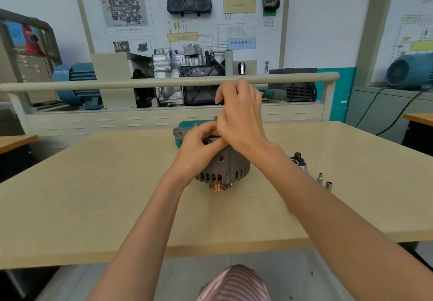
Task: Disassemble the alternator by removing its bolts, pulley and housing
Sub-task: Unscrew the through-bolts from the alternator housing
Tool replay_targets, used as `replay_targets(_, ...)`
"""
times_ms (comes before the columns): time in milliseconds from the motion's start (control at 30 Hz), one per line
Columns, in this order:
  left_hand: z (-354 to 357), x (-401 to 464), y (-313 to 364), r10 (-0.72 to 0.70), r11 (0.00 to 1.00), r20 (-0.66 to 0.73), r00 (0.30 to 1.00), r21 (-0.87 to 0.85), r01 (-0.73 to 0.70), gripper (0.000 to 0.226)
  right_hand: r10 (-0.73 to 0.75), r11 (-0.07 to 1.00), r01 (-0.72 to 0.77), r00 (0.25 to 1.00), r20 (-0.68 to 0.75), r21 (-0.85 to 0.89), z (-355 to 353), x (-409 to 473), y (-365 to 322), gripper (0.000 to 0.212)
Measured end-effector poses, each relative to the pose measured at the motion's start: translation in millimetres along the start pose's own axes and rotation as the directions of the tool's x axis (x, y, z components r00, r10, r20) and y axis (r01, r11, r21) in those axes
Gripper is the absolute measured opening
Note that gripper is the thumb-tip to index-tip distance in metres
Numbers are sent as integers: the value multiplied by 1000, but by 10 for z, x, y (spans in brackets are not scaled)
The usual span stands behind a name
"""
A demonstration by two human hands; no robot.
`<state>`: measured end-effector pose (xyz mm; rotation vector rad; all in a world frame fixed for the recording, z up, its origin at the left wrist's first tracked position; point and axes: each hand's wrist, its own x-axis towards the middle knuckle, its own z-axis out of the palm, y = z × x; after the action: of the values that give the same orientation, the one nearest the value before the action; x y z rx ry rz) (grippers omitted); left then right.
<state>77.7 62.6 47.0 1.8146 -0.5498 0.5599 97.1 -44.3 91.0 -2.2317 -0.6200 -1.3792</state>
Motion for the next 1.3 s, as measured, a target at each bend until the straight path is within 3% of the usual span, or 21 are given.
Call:
replay_targets(233,14,-27,1,89,994,-1,996,66,-89,36,23,996,-13,993,-115,92,54,19,104,25)
replay_targets(500,33,-6,-23,23,999,-18,1000,43,-22,31,-29,992,59,967,-252,115,-56,199,58,24)
replay_targets(633,44,-6,-26,4,1000,-45,999,24,-3,27,-52,997,64,960,-275,36,-135,313,113,25)
replay_targets(800,65,17,24,-40,999,-62,997,14,41,25,80,987,-38,959,-273,156,-81,122,297,20)
replay_targets(967,84,86,151,8,999,-210,978,34,-1,18,212,959,-139,929,-303,247,7,-16,385,19)
replay_targets(1067,-36,208,274,5,999,-334,943,-47,-22,19,243,942,-154,925,-291,298,16,-57,423,21)
replay_targets(1200,-402,348,229,-173,966,-515,839,-255,43,12,269,919,-166,928,-259,357,42,-144,465,31)
replay_targets(1300,-649,272,-23,-289,949,-600,746,-283,139,13,302,898,-195,926,-228,395,86,-238,485,33)
